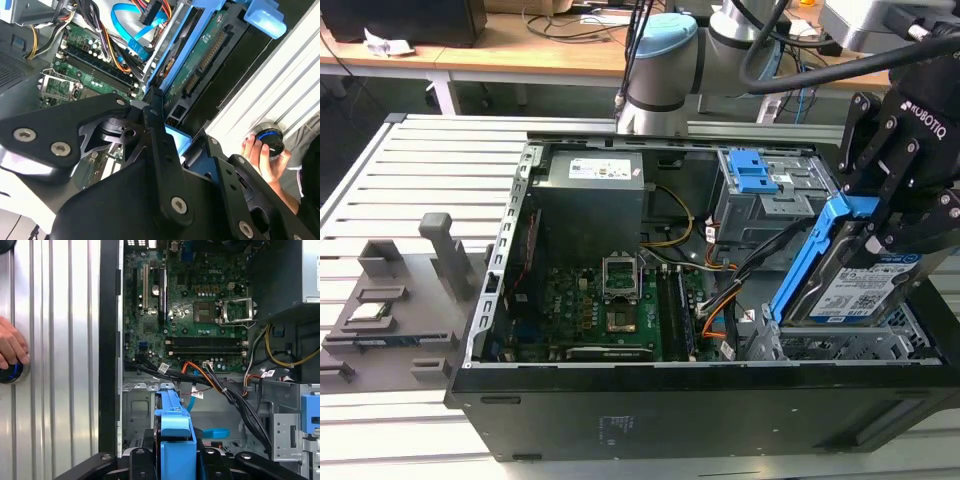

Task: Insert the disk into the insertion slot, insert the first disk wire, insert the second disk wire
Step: 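Insert the disk into the insertion slot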

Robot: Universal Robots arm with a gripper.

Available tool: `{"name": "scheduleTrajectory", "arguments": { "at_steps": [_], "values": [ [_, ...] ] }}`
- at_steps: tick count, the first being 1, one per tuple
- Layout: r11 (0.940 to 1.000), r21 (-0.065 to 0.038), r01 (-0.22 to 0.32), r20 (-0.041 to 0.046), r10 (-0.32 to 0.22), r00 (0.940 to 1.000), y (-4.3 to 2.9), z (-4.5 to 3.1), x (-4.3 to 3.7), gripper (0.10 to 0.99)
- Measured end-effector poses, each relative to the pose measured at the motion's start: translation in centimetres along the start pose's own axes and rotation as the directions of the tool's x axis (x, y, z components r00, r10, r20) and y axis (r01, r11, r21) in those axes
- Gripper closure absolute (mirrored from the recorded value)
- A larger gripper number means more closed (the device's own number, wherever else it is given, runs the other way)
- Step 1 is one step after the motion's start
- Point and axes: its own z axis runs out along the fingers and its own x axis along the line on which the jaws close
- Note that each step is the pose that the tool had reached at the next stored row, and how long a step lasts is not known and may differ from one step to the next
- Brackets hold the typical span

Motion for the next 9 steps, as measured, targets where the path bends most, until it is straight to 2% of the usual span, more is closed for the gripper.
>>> {"name": "scheduleTrajectory", "arguments": {
  "at_steps": [9],
  "values": [
    [1.0,0.0,0.0,0.0,0.0,1.0,-0.03,0.63,0.0,0.722]
  ]
}}
